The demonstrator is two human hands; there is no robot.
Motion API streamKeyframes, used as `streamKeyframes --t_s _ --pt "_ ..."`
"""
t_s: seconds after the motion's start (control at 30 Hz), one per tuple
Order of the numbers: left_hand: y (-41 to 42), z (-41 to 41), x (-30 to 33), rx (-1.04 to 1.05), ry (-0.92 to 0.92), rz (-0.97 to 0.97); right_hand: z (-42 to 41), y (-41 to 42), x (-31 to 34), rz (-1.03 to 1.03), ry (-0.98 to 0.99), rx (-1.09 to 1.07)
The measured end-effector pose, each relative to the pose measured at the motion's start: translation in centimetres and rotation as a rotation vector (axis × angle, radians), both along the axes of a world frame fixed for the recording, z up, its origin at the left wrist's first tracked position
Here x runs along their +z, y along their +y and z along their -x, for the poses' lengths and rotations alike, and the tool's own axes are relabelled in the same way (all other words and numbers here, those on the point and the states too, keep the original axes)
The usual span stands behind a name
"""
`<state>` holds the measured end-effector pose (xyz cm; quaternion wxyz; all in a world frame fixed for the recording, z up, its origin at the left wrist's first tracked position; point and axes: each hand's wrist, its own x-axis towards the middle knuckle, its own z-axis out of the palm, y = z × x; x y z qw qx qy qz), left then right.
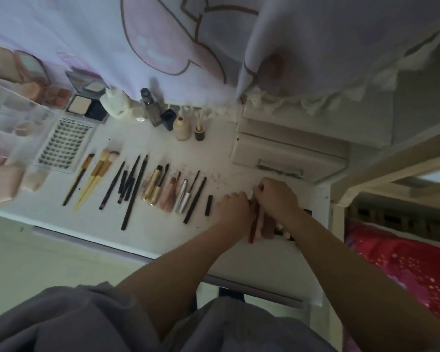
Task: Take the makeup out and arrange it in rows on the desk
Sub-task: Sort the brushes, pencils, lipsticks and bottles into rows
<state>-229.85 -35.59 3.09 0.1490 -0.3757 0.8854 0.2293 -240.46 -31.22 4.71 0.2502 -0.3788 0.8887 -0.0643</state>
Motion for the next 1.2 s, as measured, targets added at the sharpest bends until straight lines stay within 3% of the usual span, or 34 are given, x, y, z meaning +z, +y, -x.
streamKeyframes --t_s 0.17,0.37,0.47,0.6,0.73,0.93,1.2 --pt "-0.5 -1.2 1.6 0.145 0.111 -0.177 0.3 -0.9 0.9 -0.044 -0.210 -0.097" --pt "-2.8 -6.2 3.4 -0.096 0.255 -0.091 -0.3 -0.8 5.2 -0.116 -0.611 -0.089" --pt "-5.3 -7.8 5.1 -0.225 0.256 -0.027 -1.2 -0.5 7.2 -0.020 -0.745 -0.085" --pt "-8.1 -8.4 7.7 -0.319 0.257 0.055 -2.8 -0.4 9.4 0.189 -0.741 -0.048" --pt "-9.1 -8.6 9.4 -0.321 0.332 -0.050 -3.6 0.1 11.5 0.302 -0.644 0.045" --pt "-9.8 -8.6 11.3 -0.410 0.354 0.036 -4.3 0.3 13.7 0.213 -0.649 -0.022" --pt "-10.6 -8.4 13.4 -0.485 0.405 0.109 -4.4 0.9 15.6 0.269 -0.735 -0.011"
